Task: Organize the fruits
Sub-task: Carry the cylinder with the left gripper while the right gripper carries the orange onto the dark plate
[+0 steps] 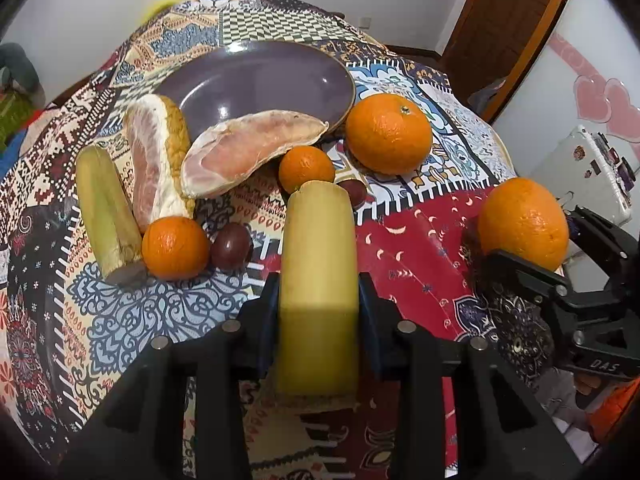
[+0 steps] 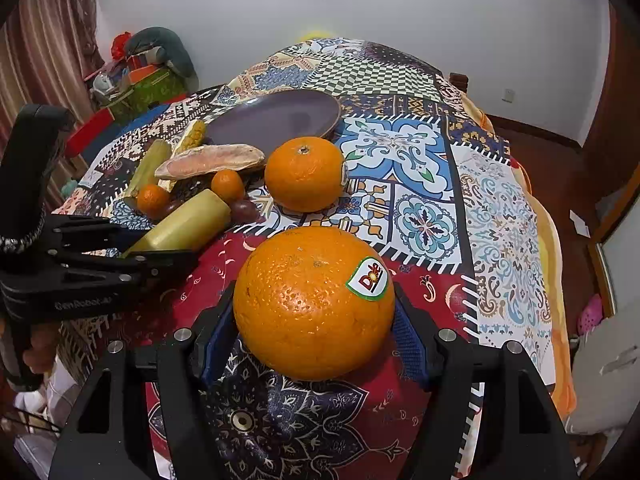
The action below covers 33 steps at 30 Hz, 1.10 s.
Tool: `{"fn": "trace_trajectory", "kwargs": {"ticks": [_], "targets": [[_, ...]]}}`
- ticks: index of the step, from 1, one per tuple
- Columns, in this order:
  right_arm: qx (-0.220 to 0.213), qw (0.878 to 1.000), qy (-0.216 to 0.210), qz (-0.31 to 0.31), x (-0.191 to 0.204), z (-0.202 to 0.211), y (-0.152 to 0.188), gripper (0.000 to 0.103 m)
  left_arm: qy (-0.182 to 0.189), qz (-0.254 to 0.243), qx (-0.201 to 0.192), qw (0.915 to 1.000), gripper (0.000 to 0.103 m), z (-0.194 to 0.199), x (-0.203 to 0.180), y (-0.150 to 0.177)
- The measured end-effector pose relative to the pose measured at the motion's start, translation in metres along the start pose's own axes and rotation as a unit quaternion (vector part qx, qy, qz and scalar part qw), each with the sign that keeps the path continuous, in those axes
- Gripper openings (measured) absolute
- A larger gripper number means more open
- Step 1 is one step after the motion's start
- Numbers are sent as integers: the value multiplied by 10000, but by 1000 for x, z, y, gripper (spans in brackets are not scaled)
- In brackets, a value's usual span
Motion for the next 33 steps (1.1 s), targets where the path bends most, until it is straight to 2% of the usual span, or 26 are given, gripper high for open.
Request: {"fn": "trace_trajectory", "kwargs": {"ticks": [8, 13, 20, 33], "targets": [[-42, 10000, 35, -38, -3, 7, -1, 66, -369, 47, -149, 9992, 36, 9, 1, 7], [-130, 9999, 59, -48, -2, 14, -6, 66, -130, 295, -222, 9992, 36, 24, 8, 14], [-346, 9994, 61, -2, 5, 24, -25, 66, -215, 451, -612, 9969, 36, 59, 20, 12], [-840, 9963, 96, 144, 15, 42, -79, 66, -338, 660, -1311, 9886, 36, 104, 43, -29]]}}
Point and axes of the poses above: each gripper's, at about its wrist camera, not at the fingertips, and z roughly against the way its jaws point, x to its left, y to its underside, the point moved 10 cm from there along -z, roughly the way its jaws point, and after that the axes turned 11 degrees about x, right-handed, at the moved point
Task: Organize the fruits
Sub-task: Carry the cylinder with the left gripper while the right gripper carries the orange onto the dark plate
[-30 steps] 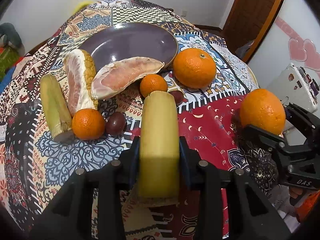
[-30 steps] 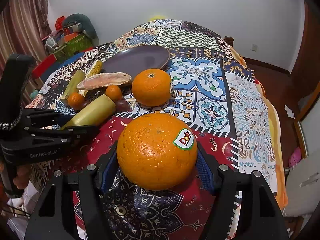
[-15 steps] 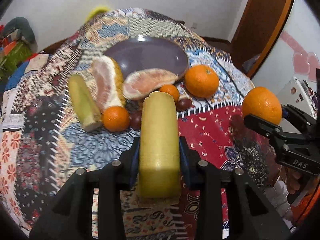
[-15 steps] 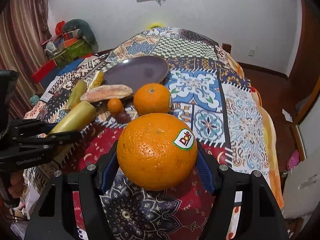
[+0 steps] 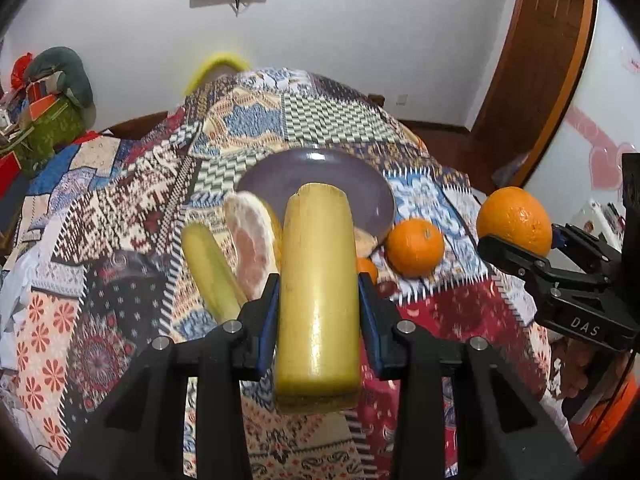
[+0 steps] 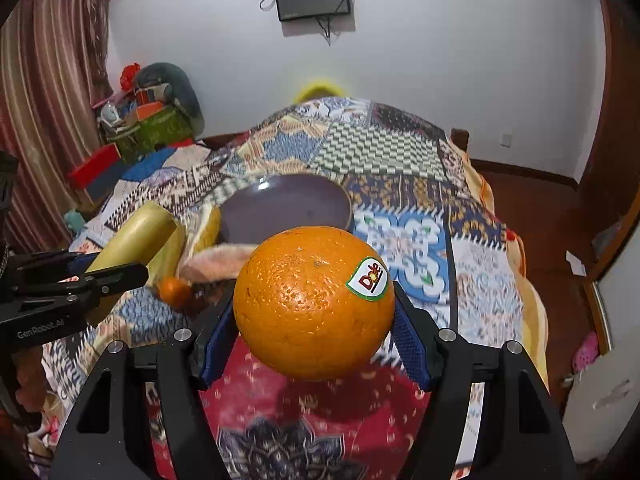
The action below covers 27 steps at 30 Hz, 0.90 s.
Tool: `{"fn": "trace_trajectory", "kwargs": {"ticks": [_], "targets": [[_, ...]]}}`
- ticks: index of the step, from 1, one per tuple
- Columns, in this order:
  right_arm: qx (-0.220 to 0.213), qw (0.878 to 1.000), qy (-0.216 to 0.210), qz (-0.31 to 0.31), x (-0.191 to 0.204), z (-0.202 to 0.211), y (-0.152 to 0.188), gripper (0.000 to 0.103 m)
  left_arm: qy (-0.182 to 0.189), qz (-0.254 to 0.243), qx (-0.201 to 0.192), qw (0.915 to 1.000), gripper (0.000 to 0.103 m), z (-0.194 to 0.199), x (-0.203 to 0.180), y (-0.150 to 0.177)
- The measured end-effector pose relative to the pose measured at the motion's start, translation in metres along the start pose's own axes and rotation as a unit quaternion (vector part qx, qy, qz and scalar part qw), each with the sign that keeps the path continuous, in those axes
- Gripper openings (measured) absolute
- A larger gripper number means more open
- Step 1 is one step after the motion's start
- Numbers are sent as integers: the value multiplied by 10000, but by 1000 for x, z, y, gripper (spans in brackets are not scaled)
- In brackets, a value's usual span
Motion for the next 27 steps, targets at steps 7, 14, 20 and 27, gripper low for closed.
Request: {"fn": "trace_trajectory", "kwargs": {"ticks": [7, 14, 20, 27], "targets": [[-237, 9996, 115, 57, -2, 3, -24, 66, 15, -10, -269, 9996, 36, 5, 2, -35], [-419, 9987, 218, 168, -6, -4, -53, 66, 43, -91, -435, 9990, 36, 0, 0, -65], [-481, 9979, 322, 296, -8, -15, -70, 66, 104, 21, -423, 9990, 36, -14, 8, -88], [-324, 9987, 267, 271, -12, -41, -81, 66, 6, 84, -407, 9991, 36, -35, 25, -109]]}}
Point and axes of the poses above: each gripper's, at about its wrist camera, not at the fingertips, and z roughly against the way its jaws point, x to its left, y to its underside, the point moved 10 cm from there along -z, roughly the way its jaws point, and after that the axes turned 11 degrees about x, right-handed, at the moved point
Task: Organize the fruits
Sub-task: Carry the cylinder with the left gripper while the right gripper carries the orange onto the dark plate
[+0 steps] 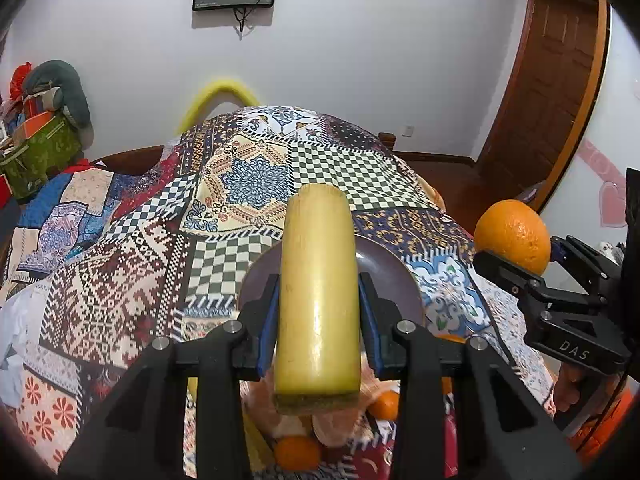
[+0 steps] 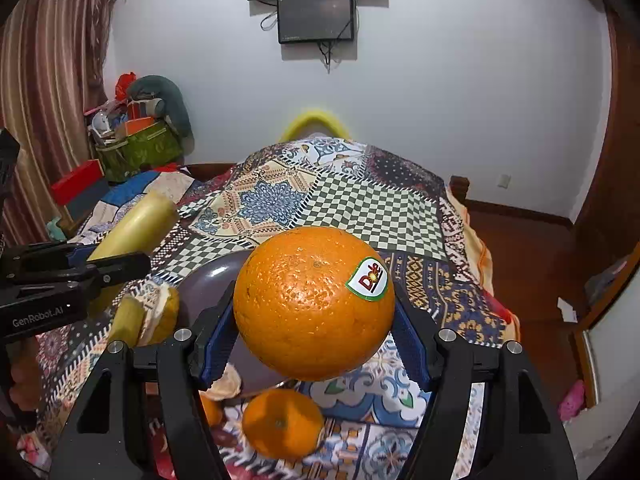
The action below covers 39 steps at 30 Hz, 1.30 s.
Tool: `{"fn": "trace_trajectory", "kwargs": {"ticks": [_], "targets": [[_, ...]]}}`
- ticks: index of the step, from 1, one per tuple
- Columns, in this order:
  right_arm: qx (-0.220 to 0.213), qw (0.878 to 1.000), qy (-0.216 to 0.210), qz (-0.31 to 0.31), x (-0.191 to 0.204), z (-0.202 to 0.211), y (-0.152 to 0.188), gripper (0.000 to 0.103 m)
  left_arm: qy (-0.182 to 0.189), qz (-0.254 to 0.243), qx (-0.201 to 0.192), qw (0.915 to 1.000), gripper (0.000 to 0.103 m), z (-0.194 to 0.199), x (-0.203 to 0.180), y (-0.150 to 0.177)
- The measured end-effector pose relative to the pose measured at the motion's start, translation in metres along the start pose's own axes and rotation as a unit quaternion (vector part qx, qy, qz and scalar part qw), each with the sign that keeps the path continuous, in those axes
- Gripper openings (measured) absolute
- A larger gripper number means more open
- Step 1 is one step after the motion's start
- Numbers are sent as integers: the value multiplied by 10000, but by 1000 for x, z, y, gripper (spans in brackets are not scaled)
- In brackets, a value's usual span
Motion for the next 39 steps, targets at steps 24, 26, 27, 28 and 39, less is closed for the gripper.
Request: {"fn": "trace_trajectory", "kwargs": {"ticks": [24, 26, 27, 28, 39], "targets": [[1127, 9894, -294, 872, 18, -94, -7, 66, 56, 184, 863, 9961, 36, -94, 23, -17], [1238, 9870, -254, 989, 19, -100, -5, 66, 2, 115, 931, 9956, 36, -100, 21, -16], [1282, 9862, -253, 1015, 18, -103, -4, 66, -3, 105, 972, 9952, 36, -103, 21, -16], [1343, 9852, -259, 1036, 18, -105, -2, 66, 12, 108, 1013, 9948, 36, -105, 20, -15], [1735, 9756, -306, 1313, 20, -122, 8, 66, 206, 304, 1358, 9901, 36, -126, 21, -10]]}}
Point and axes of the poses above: each gripper's, at about its wrist camera, not at the fingertips, and z roughly against the way its jaws point, x to its left, y to its underside, the point moved 10 cm from there along -z, roughly the way its jaws point, and after that the axes turned 11 degrees about x, right-handed, at the moved point
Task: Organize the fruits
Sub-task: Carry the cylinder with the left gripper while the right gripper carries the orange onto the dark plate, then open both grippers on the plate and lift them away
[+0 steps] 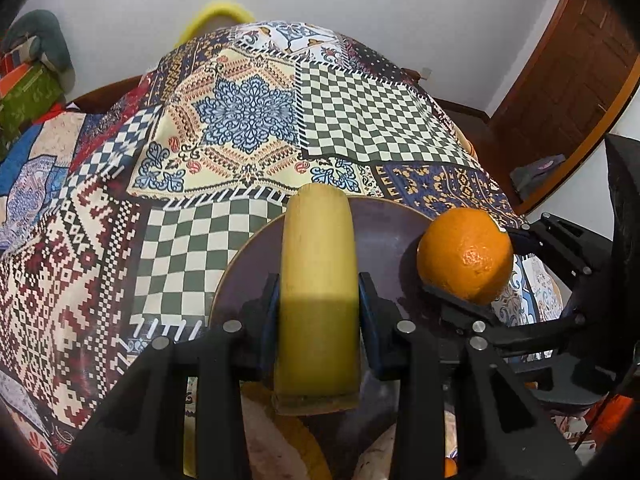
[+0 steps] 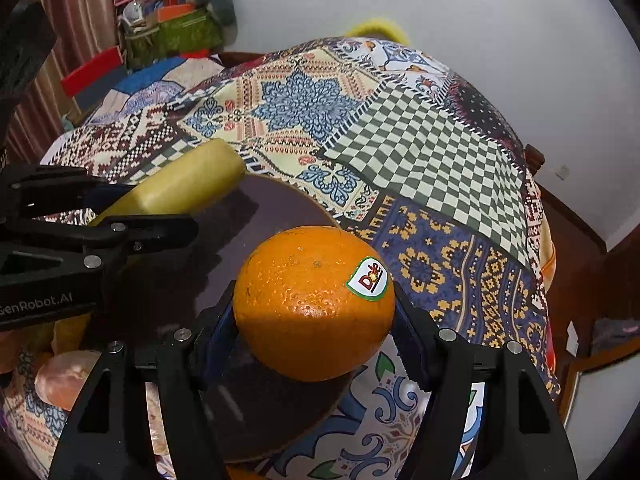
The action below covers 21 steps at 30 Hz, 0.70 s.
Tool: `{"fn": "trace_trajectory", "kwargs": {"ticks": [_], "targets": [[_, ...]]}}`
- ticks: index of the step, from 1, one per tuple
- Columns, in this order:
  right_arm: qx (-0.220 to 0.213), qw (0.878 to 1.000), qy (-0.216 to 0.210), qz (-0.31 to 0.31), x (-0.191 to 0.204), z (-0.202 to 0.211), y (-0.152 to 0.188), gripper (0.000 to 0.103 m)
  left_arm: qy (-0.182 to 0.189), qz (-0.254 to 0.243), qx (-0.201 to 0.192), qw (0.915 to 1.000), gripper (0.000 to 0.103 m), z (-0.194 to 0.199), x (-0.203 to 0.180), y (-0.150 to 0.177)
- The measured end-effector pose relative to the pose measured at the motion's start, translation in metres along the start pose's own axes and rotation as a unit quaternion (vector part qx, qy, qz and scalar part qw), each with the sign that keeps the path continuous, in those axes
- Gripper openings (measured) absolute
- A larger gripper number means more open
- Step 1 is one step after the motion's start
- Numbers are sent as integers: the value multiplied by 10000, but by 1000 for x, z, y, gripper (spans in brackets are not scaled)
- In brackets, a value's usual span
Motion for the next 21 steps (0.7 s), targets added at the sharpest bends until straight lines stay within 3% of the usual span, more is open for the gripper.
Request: {"fn": "trace_trajectory", "kwargs": {"ticks": [6, 11, 21], "targets": [[-102, 9997, 201, 79, 0, 5, -4, 67, 56, 4, 116, 9999, 36, -6, -2, 4], [-223, 9997, 55, 56, 6, 14, -5, 69, 151, 4, -209, 9997, 36, 17, -4, -2], [-587, 9981, 100, -163, 4, 53, 1, 69, -84, 77, -476, 9988, 36, 56, 8, 9]]}}
Point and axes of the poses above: each gripper's, at about its wrist camera, not at the fingertips, and z roughly against the way its jaws point, x to its left, y to its underside, the point moved 10 cm from there along -z, roughly the way its jaws point, and after that the axes turned 11 degrees about x, right-handed, at the moved point
